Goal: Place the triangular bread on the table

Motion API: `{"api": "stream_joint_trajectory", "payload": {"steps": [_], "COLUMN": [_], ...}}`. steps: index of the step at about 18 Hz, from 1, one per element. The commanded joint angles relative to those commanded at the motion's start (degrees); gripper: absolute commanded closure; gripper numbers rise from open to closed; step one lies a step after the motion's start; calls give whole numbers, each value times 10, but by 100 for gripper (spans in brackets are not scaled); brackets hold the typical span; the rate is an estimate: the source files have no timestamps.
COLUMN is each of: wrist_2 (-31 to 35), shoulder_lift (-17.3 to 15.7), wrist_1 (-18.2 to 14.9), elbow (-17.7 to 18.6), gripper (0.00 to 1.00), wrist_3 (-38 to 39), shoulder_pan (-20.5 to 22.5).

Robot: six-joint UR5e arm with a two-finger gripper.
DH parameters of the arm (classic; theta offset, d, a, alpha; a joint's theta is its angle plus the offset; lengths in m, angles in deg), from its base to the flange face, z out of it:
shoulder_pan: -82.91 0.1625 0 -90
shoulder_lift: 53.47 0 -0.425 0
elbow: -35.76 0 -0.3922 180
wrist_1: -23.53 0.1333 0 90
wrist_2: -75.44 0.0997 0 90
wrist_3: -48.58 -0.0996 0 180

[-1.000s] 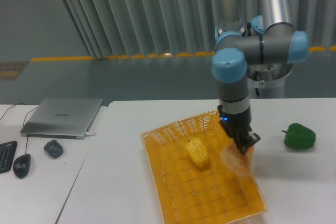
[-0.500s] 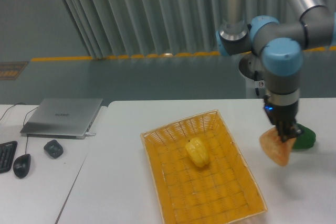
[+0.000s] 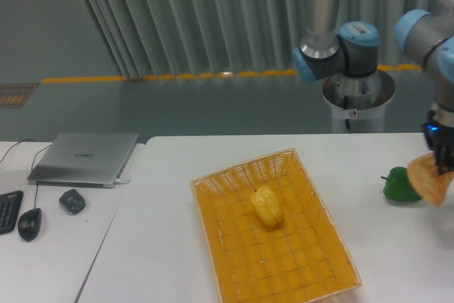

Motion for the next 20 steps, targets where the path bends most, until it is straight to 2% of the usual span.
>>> {"api": "stream_joint_trajectory", "payload": {"steps": [3, 4, 6, 8, 10, 12, 13, 14, 17, 20], "wrist_2": [46, 55, 75, 84, 85, 85, 84, 84, 83, 78], "shoulder_lift": [3, 5, 9, 12, 13, 15, 16, 18, 18, 18], "wrist_1": [3, 4, 5, 28, 53, 63, 69, 70, 72, 72], "elbow": [1, 1, 1, 2, 4, 9, 10, 10, 10, 10], "gripper": [82, 73, 68, 60, 42, 33, 18, 7, 0, 0], "wrist_3": [-17, -13, -12, -13, -13, 2, 9, 10, 22, 38], "shoulder_pan": [8, 7, 6, 6, 6, 5, 5, 5, 5, 4]}}
